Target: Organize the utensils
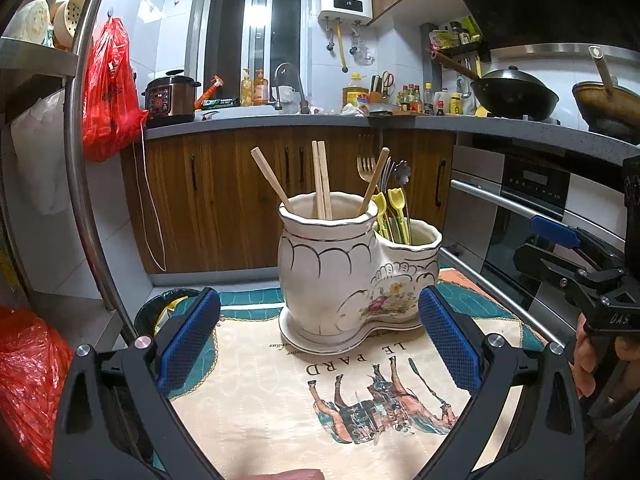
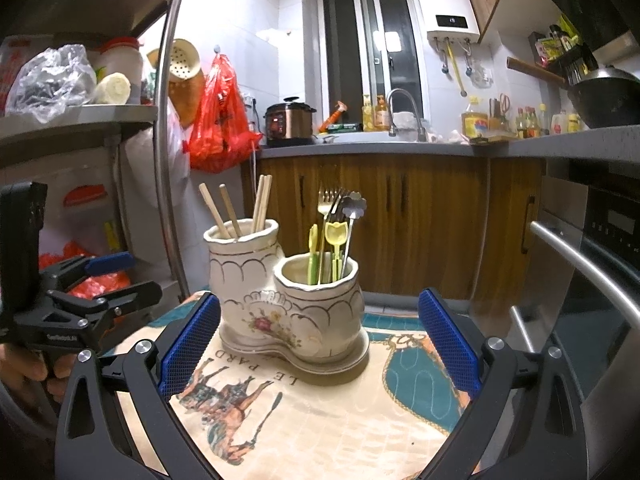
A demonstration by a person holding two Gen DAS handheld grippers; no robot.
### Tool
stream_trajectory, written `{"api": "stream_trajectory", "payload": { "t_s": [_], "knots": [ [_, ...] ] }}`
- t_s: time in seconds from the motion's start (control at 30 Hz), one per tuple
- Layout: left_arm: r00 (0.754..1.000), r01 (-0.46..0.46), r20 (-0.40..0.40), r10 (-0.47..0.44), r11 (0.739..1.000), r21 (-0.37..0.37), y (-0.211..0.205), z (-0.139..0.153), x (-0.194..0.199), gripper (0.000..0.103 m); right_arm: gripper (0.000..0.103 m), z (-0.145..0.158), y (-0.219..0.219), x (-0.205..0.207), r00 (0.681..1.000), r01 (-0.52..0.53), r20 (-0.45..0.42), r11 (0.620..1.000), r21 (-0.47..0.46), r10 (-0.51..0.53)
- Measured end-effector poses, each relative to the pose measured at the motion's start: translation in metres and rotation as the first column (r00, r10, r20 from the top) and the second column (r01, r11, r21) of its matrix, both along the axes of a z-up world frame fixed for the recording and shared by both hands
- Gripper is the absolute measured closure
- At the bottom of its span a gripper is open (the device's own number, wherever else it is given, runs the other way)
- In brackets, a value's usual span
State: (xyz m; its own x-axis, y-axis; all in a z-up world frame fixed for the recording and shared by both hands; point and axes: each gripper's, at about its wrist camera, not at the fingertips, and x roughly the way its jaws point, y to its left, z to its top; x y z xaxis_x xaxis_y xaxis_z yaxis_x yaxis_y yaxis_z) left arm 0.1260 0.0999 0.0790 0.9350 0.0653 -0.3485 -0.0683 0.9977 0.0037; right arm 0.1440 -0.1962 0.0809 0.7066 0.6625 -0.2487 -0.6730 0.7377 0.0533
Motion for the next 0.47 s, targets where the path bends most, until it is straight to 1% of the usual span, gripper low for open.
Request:
{"api": "stream_trajectory", "payload": {
  "t_s": [0.23, 0.33, 0.47],
  "knots": [
    [1.000, 0.002, 0.004, -0.002, 1.000, 0.002, -0.0008, -0.0002, -0.0005, 0.005, 0.005, 0.0012, -0.0013, -0.0013, 1.000, 0.000, 0.003, 1.000, 0.008, 0.000],
    [1.000, 0.011, 0.022, -0.011, 1.000, -0.007, -0.0013, 0.0010, -0.0037, 0.005, 0.005, 0.0020, -0.0023, -0.0020, 1.000, -0.003, 0.003, 1.000, 0.011, 0.003],
    [0.999, -0.001, 0.035, 0.001, 1.000, -0.011, -0.0011, 0.0040, -0.0058, 0.005, 0.005, 0.0025, -0.0034, -0.0011, 1.000, -0.004, 0.003, 1.000, 0.008, 0.004]
  ]
}}
